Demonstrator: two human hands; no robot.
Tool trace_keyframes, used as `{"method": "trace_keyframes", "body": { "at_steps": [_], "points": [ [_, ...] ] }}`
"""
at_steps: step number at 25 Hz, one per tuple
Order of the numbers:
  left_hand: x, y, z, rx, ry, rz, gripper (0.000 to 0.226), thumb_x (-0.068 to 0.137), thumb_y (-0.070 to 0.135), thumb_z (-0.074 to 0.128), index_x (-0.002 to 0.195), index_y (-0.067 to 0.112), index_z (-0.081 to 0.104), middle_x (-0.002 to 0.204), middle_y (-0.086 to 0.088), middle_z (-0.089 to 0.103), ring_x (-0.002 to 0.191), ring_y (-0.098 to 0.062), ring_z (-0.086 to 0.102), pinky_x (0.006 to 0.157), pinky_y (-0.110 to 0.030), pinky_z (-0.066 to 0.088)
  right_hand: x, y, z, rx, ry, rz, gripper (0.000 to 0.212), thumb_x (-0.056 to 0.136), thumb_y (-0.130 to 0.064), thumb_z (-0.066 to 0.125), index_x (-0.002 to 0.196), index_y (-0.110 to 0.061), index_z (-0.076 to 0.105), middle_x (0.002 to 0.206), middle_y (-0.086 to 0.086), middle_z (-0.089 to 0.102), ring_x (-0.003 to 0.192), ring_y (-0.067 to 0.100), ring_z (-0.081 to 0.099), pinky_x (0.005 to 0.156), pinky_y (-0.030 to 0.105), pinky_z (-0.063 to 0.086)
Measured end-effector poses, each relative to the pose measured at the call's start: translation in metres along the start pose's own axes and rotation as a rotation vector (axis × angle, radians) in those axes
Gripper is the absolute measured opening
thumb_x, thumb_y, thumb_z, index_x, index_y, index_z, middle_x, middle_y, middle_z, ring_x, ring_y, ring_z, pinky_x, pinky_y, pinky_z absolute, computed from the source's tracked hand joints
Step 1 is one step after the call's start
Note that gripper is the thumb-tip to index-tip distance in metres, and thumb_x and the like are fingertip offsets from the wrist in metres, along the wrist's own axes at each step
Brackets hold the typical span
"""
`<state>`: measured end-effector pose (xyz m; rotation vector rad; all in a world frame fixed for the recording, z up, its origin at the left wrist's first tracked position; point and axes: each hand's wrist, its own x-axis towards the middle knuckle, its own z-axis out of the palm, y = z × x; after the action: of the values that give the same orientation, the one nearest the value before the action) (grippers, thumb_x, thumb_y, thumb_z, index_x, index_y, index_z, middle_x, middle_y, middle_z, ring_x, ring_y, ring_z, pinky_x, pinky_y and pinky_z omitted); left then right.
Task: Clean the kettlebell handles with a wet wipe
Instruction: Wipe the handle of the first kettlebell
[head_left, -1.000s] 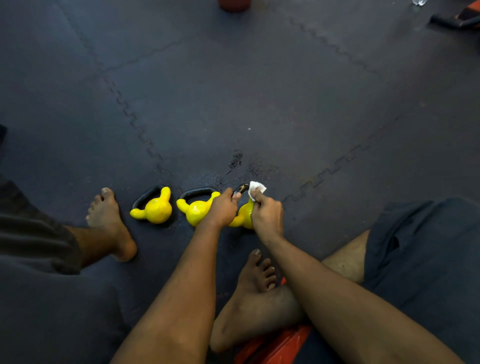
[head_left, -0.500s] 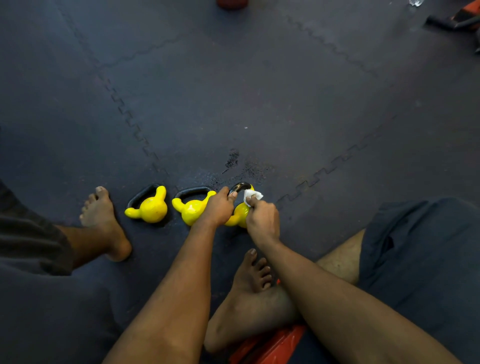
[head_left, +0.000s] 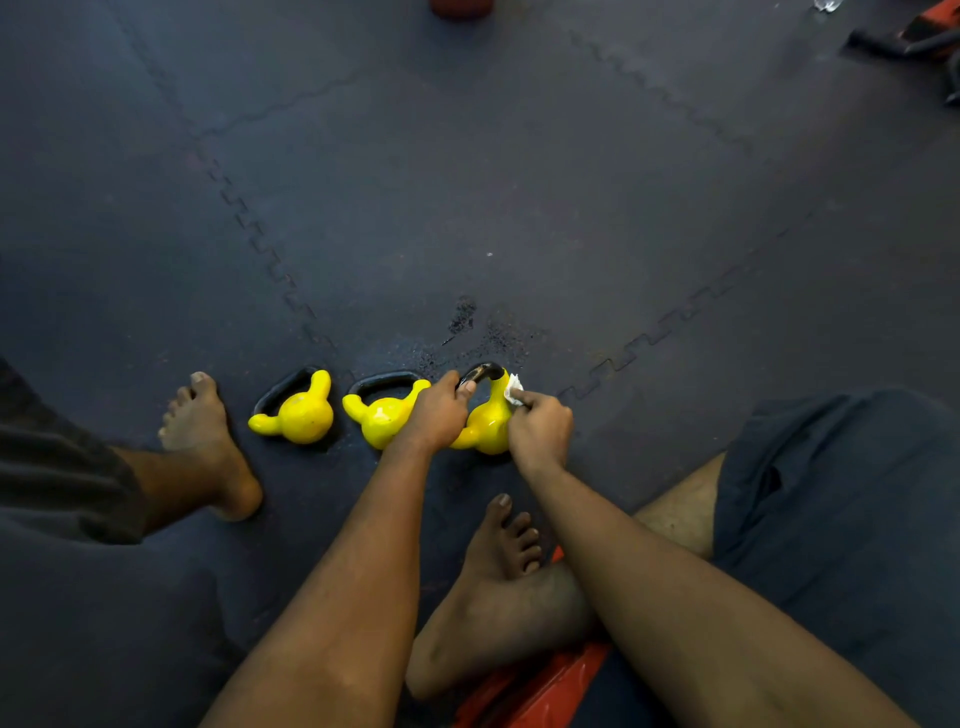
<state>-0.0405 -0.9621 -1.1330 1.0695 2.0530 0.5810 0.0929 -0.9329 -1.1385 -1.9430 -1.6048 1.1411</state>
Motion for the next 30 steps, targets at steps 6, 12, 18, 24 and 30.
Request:
{"method": "trace_keyframes", "body": {
  "at_steps": [6, 12, 18, 24, 30],
  "points": [
    [-0.002, -0.010, -0.005, -0.010, -0.021, 0.007, 0.025, 0.102, 0.031, 0.041, 0.105, 0.008, 0.052, 0.084, -0.015, 0.062, 0.080, -0.030, 0.059, 0.068, -0.035, 0.042, 0.018, -0.010, -0.005, 0.247, -0.031, 0.078, 0.020, 0.085, -0.019, 0.067, 0.101, -0.020, 0.078, 0.100, 0.003, 0.076, 0.093, 0.016, 0.067, 0.082, 0.029, 0.052],
    [-0.004, -0.011, -0.005, -0.009, -0.003, 0.006, 0.017, 0.102, 0.032, 0.041, 0.093, 0.019, 0.046, 0.090, -0.016, 0.065, 0.085, -0.031, 0.060, 0.076, -0.041, 0.046, 0.017, -0.007, -0.003, 0.199, -0.005, 0.031, 0.022, 0.084, -0.016, 0.063, 0.100, -0.019, 0.078, 0.098, 0.005, 0.076, 0.094, 0.023, 0.067, 0.082, 0.034, 0.054],
    [-0.003, -0.010, -0.004, -0.016, -0.010, -0.005, 0.021, 0.102, 0.032, 0.041, 0.102, 0.014, 0.051, 0.093, -0.018, 0.066, 0.088, -0.032, 0.062, 0.078, -0.041, 0.047, 0.014, -0.007, -0.005, 0.113, 0.017, -0.014, 0.022, 0.086, -0.018, 0.062, 0.101, -0.018, 0.077, 0.099, 0.008, 0.075, 0.095, 0.026, 0.067, 0.073, 0.023, 0.043],
    [-0.004, -0.007, -0.005, -0.035, -0.027, -0.022, 0.019, 0.103, 0.031, 0.041, 0.099, 0.015, 0.050, 0.092, -0.018, 0.065, 0.080, -0.027, 0.059, 0.068, -0.031, 0.040, 0.013, -0.008, -0.003, 0.115, 0.039, -0.023, 0.022, 0.087, -0.020, 0.062, 0.103, -0.019, 0.077, 0.098, 0.009, 0.075, 0.095, 0.027, 0.067, 0.076, 0.027, 0.048],
    [-0.004, -0.006, -0.005, -0.051, -0.049, -0.014, 0.025, 0.103, 0.030, 0.040, 0.107, 0.008, 0.052, 0.087, -0.015, 0.063, 0.076, -0.024, 0.057, 0.067, -0.032, 0.041, 0.023, -0.005, -0.001, 0.185, -0.092, 0.110, 0.026, 0.082, -0.015, 0.062, 0.102, -0.020, 0.078, 0.101, 0.005, 0.075, 0.095, 0.022, 0.067, 0.079, 0.032, 0.053]
  ]
}}
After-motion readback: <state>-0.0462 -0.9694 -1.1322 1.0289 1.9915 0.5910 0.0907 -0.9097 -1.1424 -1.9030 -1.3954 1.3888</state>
